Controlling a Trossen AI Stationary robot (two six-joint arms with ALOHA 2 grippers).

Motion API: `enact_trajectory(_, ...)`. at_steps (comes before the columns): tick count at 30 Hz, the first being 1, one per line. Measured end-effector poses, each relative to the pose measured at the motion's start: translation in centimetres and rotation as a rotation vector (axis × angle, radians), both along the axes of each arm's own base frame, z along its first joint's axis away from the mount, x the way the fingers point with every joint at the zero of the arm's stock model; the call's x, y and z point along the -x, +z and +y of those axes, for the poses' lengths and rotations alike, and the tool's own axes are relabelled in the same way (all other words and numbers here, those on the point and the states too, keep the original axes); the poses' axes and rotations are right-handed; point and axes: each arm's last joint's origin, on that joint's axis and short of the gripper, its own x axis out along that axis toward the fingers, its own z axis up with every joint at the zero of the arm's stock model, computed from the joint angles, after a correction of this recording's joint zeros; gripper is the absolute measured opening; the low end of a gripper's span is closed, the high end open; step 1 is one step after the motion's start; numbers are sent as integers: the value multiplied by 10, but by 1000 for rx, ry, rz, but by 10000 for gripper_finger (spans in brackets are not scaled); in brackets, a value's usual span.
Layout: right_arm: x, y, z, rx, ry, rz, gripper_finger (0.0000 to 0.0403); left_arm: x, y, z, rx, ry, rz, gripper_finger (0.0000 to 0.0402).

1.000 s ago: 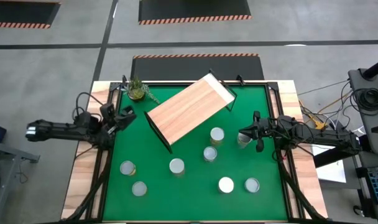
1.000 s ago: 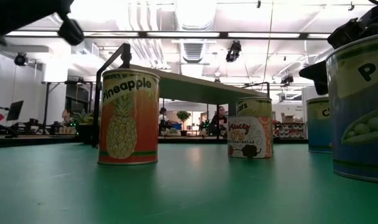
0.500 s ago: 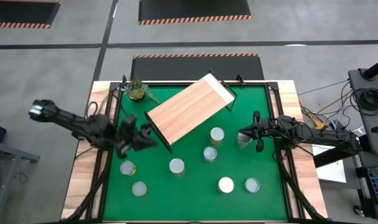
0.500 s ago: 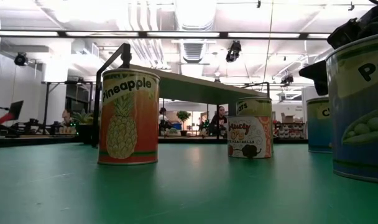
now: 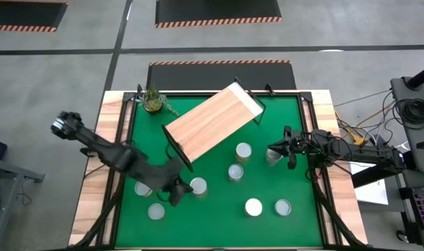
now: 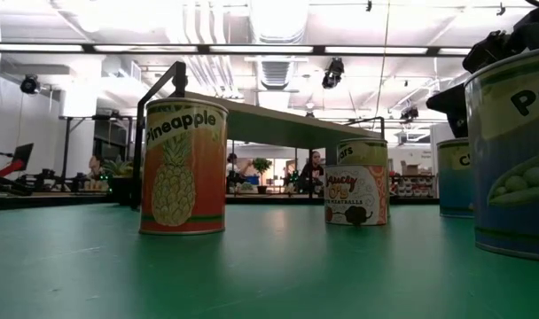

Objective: Pick and place cans onto a shelf
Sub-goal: Put the orange and yellow can on the shelf

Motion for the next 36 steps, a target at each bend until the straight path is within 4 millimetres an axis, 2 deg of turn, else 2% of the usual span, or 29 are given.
enact_trajectory(3, 0, 0, 0, 0, 0, -2, 13, -16, -20, -11, -54, 14, 229, 0)
enact_trajectory(7, 0, 0, 0, 1, 0, -3, 13, -42, -41, -21, -99, -4, 401, 0)
enact_trajectory(11, 0, 0, 0, 2, 0, -4, 13, -69, -60, -22, -135, -11, 504, 0)
enact_trajectory(15, 0, 1, 0, 9, 1, -7, 13, -87, -70, -22, -135, -27, 558, 0)
enact_trajectory(18, 0, 1, 0, 9, 1, -7, 13, -93, -73, -22, -121, -33, 588, 0)
enact_trajectory(24, 0, 1, 0, 9, 1, -7, 13, -92, -67, -22, -129, -18, 592, 0)
enact_trajectory(33, 0, 1, 0, 13, 2, -7, 13, -97, -68, -19, -123, -17, 580, 0)
enact_trajectory(36, 0, 1, 0, 13, 1, -7, 13, -98, -69, -20, -68, -40, 590, 0)
